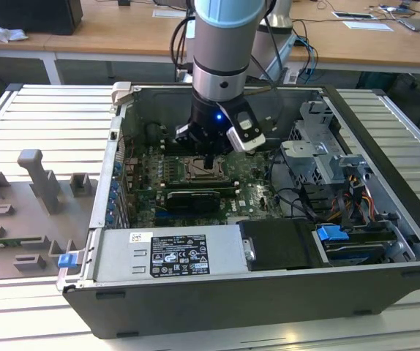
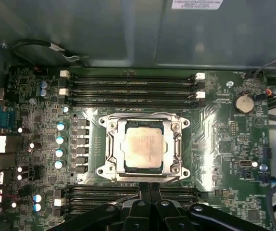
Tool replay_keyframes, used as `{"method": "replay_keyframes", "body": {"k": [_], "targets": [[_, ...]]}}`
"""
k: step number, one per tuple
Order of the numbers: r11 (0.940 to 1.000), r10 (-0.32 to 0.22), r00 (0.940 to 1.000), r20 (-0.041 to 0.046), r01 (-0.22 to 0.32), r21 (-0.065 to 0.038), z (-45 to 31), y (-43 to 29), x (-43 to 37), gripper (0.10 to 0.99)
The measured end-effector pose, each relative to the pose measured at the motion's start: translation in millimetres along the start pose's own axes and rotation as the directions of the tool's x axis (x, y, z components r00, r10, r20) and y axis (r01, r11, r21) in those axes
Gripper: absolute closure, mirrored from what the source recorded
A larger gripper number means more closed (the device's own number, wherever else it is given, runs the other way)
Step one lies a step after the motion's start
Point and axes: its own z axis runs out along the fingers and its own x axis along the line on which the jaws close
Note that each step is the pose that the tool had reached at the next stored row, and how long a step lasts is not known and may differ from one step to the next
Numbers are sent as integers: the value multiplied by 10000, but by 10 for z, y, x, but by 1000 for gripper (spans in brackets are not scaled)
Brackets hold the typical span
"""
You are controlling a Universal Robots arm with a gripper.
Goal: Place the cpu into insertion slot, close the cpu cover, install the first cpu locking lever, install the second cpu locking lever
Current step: 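Install the second cpu locking lever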
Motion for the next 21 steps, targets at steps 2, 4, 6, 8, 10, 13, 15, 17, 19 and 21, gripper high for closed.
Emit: {"method": "replay_keyframes", "body": {"k": [2,4,6,8,10,13,15,17,19,21], "targets": [[10000,-28,10000,-2,28,-44,31,-40,18,980],[10000,-45,10000,-3,45,-77,35,-57,56,980],[9999,-57,10000,-3,57,-127,37,-63,151,980],[9998,-68,10000,-1,68,-182,58,-64,217,980],[9998,-76,10000,-3,76,-208,97,-69,250,980],[9997,-91,10000,-4,91,-244,156,-75,298,980],[9987,-97,10000,3,97,-509,169,-79,324,980],[9971,-97,10000,10,98,-757,170,-87,342,980],[9965,-96,10000,14,97,-834,179,-113,357,980],[9963,-95,10000,14,96,-854,187,-125,359,980]]}}
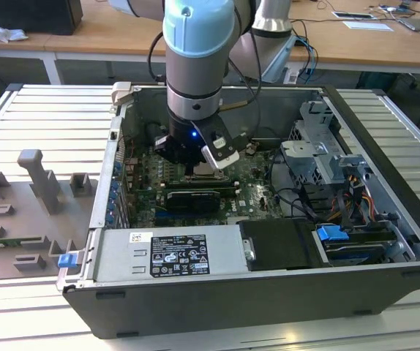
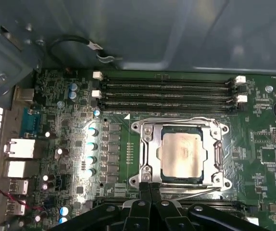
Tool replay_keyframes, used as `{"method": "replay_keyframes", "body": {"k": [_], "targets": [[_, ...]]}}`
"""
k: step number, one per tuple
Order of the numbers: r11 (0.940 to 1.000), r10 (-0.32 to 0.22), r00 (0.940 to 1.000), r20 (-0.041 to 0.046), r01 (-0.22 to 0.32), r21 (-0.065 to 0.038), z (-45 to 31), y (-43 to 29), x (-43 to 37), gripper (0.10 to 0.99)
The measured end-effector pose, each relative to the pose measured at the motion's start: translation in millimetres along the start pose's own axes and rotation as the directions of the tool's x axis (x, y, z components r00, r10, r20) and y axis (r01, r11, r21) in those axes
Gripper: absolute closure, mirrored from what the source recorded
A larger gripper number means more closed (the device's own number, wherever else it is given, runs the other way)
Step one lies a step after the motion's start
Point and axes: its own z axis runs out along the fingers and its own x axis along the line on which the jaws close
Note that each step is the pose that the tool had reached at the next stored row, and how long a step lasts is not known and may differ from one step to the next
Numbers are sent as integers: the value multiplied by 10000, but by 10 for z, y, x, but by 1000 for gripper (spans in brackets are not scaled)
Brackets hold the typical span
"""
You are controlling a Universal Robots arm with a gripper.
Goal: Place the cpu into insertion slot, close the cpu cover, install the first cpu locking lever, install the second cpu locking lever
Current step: 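Install the second cpu locking lever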
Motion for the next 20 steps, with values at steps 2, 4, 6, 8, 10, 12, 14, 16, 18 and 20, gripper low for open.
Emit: {"method": "replay_keyframes", "body": {"k": [2,4,6,8,10,12,14,16,18,20], "targets": [[10000,0,10000,-1,0,-6,1,-3,-1,980],[10000,-1,10000,-1,1,-9,1,-5,-22,980],[10000,-1,10000,0,1,-16,1,-5,-36,980],[10000,1,10000,0,-1,-16,-13,-2,-41,980],[10000,-2,10000,-1,2,-16,-27,0,-50,980],[10000,-1,10000,0,1,-18,-34,2,-67,980],[10000,0,10000,-2,0,-17,-52,3,-109,980],[10000,-1,10000,-5,1,-17,-58,3,-142,980],[10000,2,10000,-15,-2,-18,-59,2,-173,980],[10000,3,10000,-22,-3,-28,-59,-15,-194,980]]}}
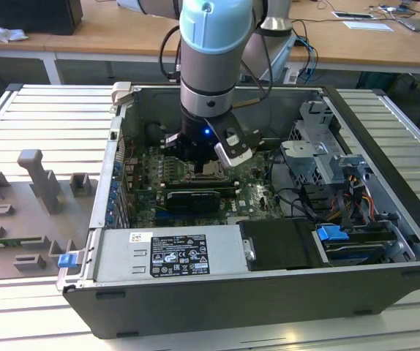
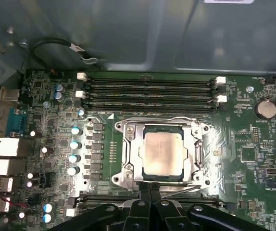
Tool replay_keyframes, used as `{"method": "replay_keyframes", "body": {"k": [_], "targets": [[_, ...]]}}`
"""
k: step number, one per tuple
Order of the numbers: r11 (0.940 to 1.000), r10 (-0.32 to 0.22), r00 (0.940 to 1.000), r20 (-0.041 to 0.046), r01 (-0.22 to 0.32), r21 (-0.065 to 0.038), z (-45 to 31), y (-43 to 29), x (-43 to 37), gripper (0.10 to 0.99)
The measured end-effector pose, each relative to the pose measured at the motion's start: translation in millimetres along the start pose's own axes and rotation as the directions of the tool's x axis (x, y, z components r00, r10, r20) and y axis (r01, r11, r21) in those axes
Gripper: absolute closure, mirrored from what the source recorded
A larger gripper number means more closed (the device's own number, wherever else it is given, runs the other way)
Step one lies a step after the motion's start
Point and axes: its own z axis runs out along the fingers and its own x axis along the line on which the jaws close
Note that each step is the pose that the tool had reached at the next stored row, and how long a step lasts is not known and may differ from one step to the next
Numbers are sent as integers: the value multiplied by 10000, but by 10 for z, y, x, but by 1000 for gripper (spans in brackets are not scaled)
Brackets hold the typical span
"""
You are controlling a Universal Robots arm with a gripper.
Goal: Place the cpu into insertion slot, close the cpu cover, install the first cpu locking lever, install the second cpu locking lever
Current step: 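Install the second cpu locking lever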
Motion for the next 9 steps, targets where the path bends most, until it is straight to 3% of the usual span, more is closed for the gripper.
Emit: {"method": "replay_keyframes", "body": {"k": [3,7,9], "targets": [[10000,-1,10000,3,1,-98,-8,-82,9,980],[9992,-28,10000,7,28,-396,-7,-117,82,980],[9988,-57,10000,4,57,-482,10,-139,112,980]]}}
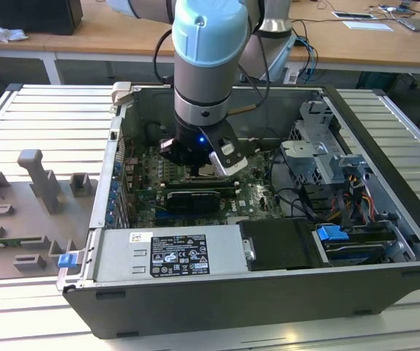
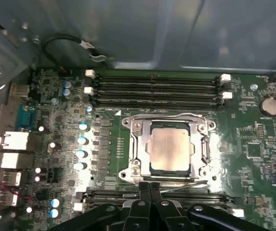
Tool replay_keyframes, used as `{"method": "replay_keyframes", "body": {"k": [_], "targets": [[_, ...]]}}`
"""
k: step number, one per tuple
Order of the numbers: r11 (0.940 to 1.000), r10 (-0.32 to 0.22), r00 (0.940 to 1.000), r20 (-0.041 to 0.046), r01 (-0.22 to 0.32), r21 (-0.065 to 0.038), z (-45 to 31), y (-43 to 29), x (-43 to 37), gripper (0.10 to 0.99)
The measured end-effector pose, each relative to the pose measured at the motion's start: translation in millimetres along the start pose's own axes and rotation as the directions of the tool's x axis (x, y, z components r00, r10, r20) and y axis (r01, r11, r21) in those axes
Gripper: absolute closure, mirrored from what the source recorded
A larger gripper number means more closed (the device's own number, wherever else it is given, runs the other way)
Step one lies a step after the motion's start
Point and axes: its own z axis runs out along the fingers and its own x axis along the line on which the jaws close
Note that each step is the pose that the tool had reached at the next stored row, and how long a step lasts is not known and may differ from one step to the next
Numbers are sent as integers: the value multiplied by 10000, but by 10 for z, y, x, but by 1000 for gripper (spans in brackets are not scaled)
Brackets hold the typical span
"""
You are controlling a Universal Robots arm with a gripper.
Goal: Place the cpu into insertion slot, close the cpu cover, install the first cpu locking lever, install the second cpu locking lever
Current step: 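Install the second cpu locking lever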
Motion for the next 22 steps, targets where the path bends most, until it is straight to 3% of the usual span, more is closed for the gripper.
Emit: {"method": "replay_keyframes", "body": {"k": [3,11,15,22], "targets": [[10000,-57,10000,-11,57,-68,35,-72,52,980],[9997,-174,9998,-35,173,-196,194,-111,101,980],[9987,-320,9995,-58,318,-401,234,-120,137,980],[9969,-496,9987,-88,489,-620,297,-136,155,980]]}}
